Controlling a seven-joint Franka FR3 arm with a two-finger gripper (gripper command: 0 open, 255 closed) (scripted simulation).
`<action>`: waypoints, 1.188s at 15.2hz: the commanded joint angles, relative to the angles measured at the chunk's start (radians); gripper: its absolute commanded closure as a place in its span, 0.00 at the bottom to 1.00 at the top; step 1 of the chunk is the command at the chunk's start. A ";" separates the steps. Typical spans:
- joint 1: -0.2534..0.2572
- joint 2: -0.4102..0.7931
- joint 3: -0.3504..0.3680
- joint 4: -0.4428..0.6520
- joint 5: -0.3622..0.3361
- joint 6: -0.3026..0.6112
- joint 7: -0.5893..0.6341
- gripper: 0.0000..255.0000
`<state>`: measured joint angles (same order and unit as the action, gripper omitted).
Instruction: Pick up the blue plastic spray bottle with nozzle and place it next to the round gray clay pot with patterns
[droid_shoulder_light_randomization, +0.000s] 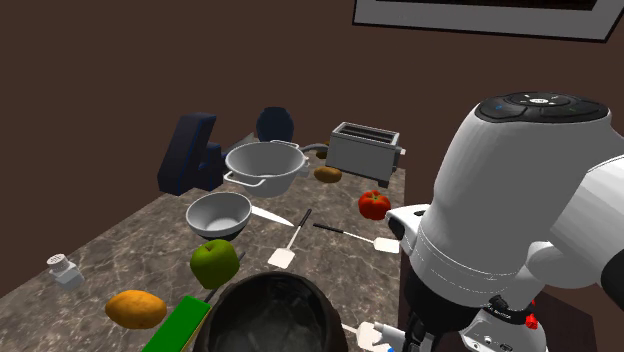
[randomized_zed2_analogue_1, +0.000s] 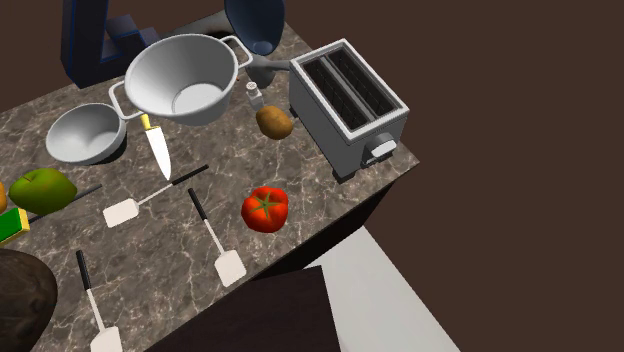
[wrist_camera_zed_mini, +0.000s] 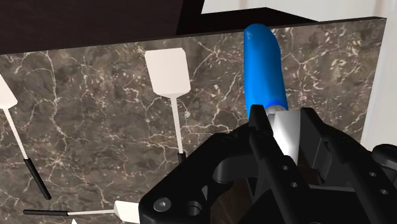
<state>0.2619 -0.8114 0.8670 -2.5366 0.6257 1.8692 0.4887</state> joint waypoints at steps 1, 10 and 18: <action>0.000 0.000 0.000 0.000 0.000 0.000 0.000 1.00; -0.001 -0.014 -0.041 0.049 -0.029 -0.066 0.006 0.00; -0.004 -0.019 -0.074 0.098 -0.054 -0.123 0.012 0.00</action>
<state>0.2580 -0.8307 0.7935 -2.4393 0.5722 1.7470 0.5010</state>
